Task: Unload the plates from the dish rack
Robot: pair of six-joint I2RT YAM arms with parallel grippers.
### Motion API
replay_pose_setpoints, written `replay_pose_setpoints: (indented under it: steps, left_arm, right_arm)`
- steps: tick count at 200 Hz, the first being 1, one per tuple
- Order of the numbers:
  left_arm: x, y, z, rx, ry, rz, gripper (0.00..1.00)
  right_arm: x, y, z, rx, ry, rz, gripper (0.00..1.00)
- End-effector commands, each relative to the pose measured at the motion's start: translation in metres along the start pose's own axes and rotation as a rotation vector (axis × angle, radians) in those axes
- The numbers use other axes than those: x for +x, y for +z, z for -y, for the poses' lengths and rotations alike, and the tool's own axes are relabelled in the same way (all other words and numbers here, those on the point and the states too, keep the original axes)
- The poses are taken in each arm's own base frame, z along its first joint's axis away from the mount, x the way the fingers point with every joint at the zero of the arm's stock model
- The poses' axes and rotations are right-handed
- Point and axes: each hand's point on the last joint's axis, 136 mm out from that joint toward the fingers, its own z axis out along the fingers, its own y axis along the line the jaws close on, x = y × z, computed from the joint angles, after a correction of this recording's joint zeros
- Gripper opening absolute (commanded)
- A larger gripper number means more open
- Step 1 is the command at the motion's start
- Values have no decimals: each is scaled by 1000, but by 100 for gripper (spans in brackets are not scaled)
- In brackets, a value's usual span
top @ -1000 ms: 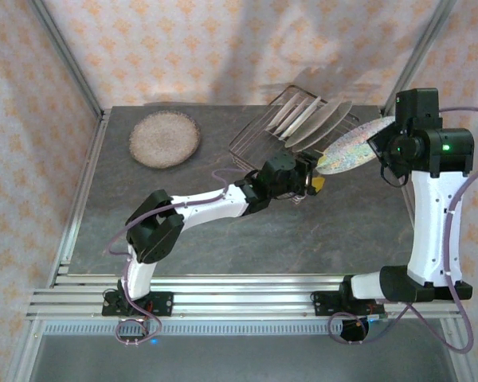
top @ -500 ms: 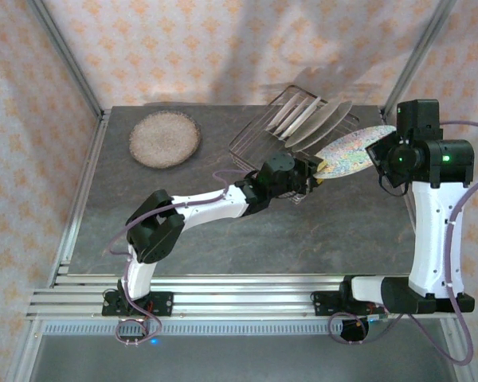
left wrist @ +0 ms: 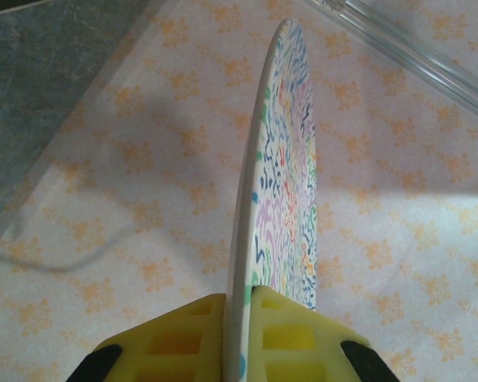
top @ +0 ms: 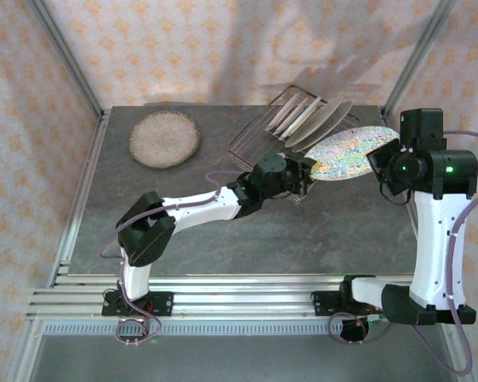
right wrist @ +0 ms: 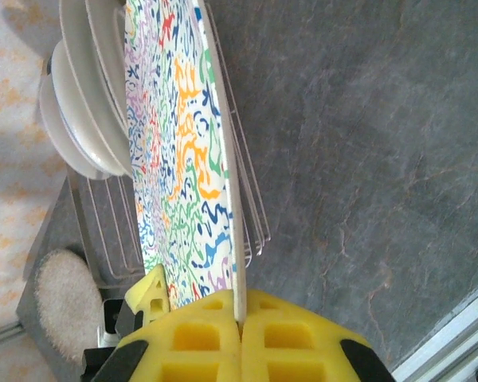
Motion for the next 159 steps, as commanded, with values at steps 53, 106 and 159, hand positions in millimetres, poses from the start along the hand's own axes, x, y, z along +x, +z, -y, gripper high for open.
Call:
replay_pose_setpoints:
  steps: [53,106,159]
  left_arm:
    - [33,-50,15,-12,106,-103,0]
    - [24,-81,25,-20,166,-70,0]
    - [2,-125,41,-28,248,-18,0]
  right_arm:
    - [22,-11,0,-113,9,-60,48]
    - [34,-17,-10,-173,-6,-135,65]
    - [44,-17,-30,-250,-70,-217,70]
